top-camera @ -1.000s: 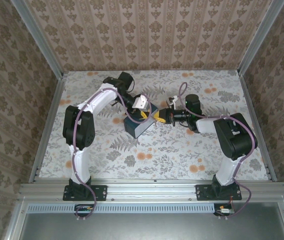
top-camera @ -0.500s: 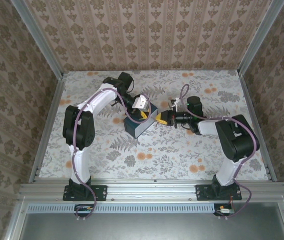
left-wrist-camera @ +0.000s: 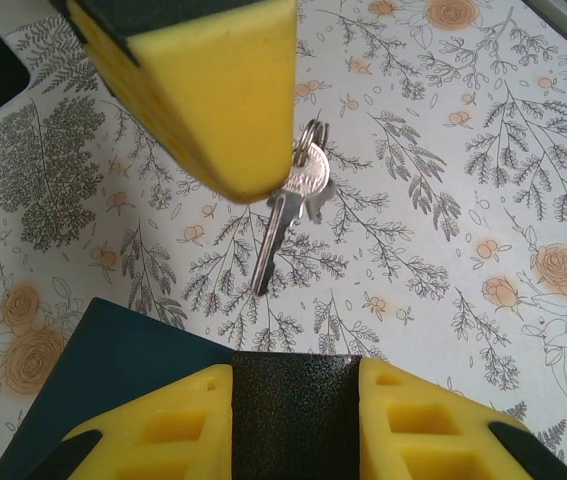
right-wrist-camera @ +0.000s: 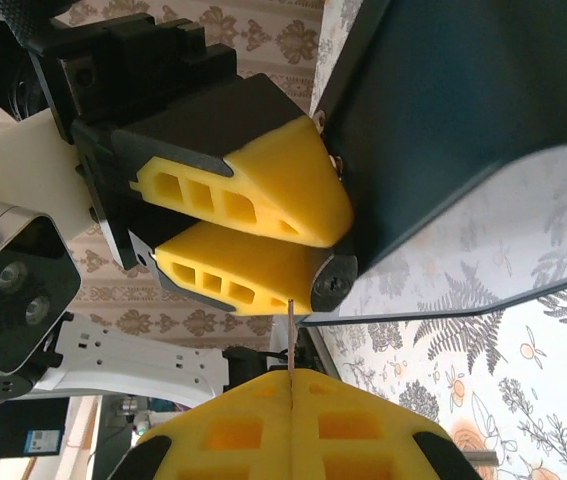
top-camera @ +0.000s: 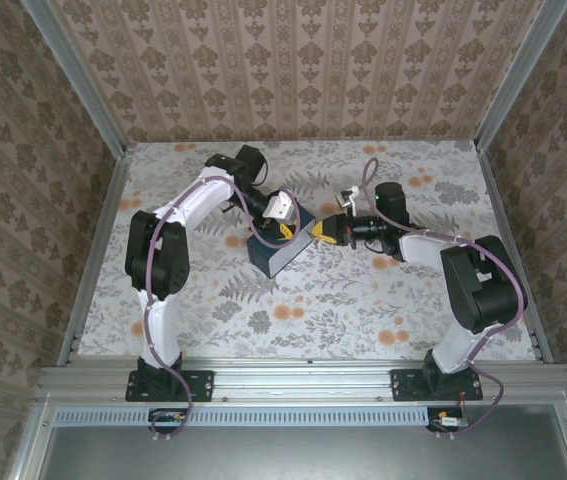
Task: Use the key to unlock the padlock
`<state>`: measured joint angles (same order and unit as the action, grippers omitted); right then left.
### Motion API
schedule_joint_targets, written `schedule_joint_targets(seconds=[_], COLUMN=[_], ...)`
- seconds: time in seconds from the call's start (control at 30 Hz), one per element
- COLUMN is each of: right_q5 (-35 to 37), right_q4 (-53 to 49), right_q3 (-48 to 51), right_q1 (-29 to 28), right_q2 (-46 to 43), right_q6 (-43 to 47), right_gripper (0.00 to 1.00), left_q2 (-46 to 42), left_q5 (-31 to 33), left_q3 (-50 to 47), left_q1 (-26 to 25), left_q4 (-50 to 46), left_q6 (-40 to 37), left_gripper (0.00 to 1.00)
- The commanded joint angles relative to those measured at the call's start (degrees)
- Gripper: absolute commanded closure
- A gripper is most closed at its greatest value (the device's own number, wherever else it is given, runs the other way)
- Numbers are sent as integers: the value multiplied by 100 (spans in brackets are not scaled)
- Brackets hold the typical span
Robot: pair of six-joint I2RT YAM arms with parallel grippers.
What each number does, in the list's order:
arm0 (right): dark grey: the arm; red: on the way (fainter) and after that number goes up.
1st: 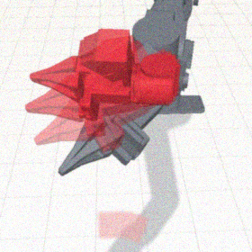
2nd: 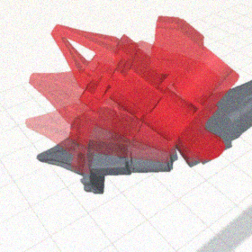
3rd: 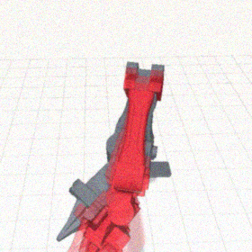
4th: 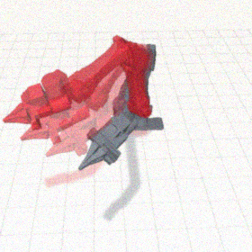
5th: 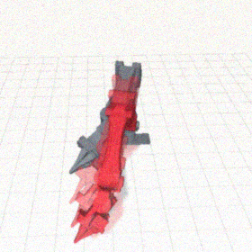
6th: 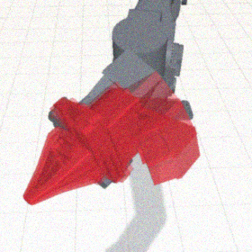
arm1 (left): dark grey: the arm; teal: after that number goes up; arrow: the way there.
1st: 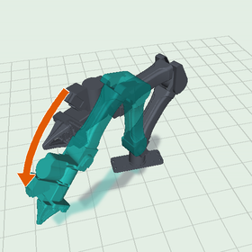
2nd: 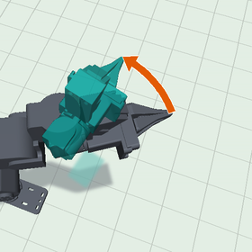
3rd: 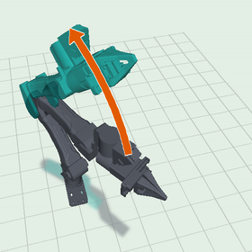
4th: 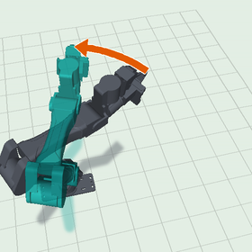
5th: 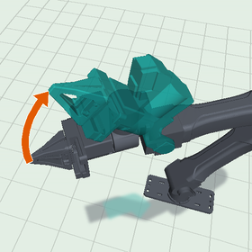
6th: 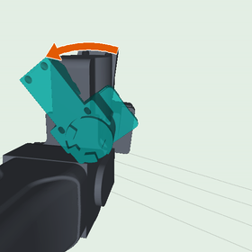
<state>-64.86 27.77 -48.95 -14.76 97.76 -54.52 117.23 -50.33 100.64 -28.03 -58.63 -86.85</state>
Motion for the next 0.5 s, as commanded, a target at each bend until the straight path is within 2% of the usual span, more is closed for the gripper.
schedule_joint_targets(seconds=[0.0, 0.47], right_q5=[-142, -131], right_q4=[-349, -928], right_q3=[-259, -388], right_q1=[-95, -91], right_q2=[121, 264], right_q6=[384, 909], right_gripper=[100, 100], left_q2=[-104, -130], left_q5=[-187, -173], left_q3=[-44, -54], left_q1=[17, 30], left_q4=[-332, -393], left_q6=[-186, -240], left_gripper=[81, 81])
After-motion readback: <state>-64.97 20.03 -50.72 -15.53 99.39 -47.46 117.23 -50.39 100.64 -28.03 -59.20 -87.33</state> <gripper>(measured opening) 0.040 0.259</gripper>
